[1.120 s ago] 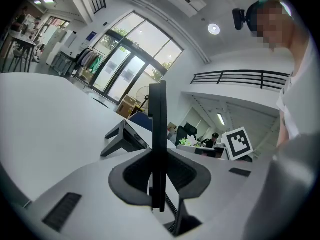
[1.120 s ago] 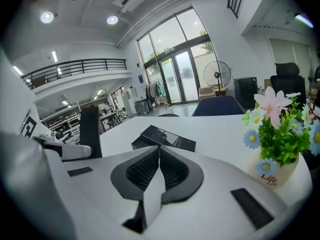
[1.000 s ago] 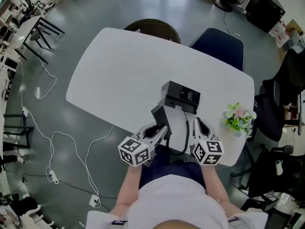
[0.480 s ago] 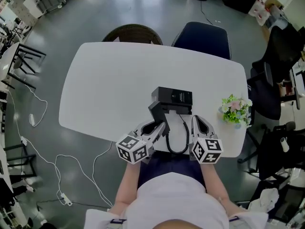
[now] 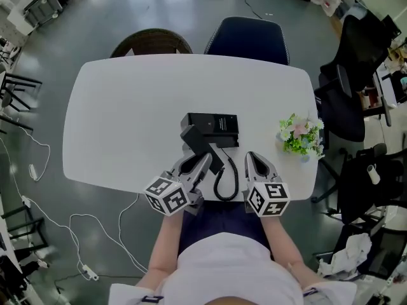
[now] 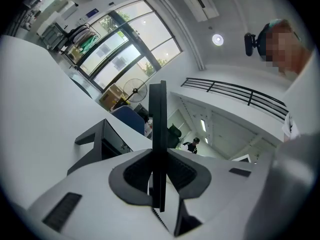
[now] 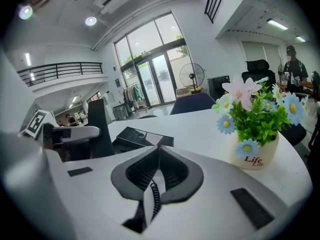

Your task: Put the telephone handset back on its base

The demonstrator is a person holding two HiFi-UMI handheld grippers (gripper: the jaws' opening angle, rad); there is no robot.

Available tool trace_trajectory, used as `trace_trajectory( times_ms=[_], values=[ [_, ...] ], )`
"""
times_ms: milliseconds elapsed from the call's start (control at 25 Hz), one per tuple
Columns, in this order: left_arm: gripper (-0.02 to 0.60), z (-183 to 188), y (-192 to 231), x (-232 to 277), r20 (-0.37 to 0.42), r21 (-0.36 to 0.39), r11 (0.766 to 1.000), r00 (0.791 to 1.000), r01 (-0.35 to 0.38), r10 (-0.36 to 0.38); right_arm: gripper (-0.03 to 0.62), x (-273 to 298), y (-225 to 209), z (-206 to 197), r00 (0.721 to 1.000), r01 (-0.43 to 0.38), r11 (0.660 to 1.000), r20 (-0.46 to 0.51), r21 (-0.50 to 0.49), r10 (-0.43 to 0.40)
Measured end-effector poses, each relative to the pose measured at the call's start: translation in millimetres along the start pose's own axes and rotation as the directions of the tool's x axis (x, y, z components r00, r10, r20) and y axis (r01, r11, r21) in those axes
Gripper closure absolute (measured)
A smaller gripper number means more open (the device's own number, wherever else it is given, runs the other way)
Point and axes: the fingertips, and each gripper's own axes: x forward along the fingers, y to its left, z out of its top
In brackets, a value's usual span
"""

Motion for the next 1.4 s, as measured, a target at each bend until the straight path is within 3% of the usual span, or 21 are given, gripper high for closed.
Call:
trace_trajectory(
  times_ms=[320,680,880,1400],
  values=[
    [0.497,6.7,-1.9,10.1,0.136,-0.117,0.992,0.989,-0.050,0.065,0.560,5.0,-12.9,10.1,0.997,-0.052,0.998,-0.052,-0.020,0.051],
    [0.499,-4.6,-19.6,27.0,0.248,-0.204,0.979,0.966,-0.027,0.079,0.560,0.0,-34.8,-2.2,0.993,-0.053,0.999,-0.107,-0.002,0.052],
    [0.499,-11.9,-31.0,40.9,0.306,-0.212,0.977,0.949,-0.011,0.077,0.560,-0.8,-44.0,-9.5,0.992,-0.043,0.999,-0.123,-0.001,0.042],
    [0.502,-22.1,-12.0,54.5,0.450,-0.287,0.954,0.865,-0.092,0.219,0.560,7.8,-61.4,-11.2,0.992,-0.049,0.998,-0.120,-0.048,0.043]
  ],
)
